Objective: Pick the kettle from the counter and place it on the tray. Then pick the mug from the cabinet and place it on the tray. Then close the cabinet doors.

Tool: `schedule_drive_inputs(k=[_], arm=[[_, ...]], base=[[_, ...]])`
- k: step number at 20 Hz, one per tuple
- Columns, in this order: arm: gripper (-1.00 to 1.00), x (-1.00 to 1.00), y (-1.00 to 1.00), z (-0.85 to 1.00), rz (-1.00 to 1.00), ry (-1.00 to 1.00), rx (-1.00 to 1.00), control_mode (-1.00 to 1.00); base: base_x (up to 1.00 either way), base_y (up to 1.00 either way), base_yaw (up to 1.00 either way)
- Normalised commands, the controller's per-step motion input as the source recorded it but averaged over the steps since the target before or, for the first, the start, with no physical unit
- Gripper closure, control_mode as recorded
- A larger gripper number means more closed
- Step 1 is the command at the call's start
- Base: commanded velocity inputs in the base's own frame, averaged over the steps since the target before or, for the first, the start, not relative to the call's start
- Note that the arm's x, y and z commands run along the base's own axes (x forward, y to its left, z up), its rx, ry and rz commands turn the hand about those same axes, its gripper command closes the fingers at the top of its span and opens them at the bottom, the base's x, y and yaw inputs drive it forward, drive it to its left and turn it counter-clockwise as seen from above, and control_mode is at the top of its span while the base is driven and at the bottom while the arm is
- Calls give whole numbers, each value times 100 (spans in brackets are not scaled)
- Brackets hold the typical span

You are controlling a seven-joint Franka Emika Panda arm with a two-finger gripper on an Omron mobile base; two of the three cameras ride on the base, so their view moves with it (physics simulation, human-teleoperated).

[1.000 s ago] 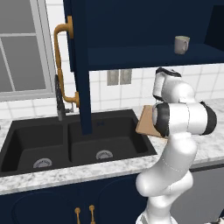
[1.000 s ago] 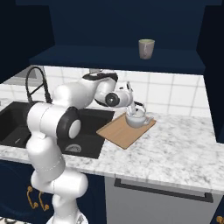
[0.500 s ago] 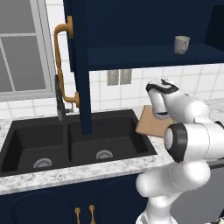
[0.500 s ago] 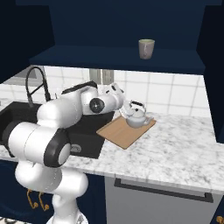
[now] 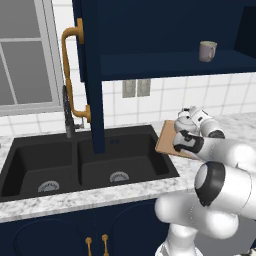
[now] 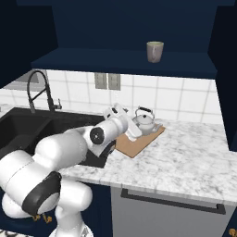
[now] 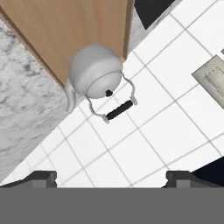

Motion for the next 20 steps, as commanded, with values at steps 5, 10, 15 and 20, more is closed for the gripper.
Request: schedule_drive_inputs(k=[5,10,15,20], arm=[[-100,-38,0,93,0,36,0,-100],[-100,-42,9,77,0,17,-2,-100],[-100,-56,18,59,-11,-11,9,-100],[-100,-44,14,35,-41,-49,31,-100]], base=[[0,0,0],[0,0,0],[0,0,0],[0,0,0]])
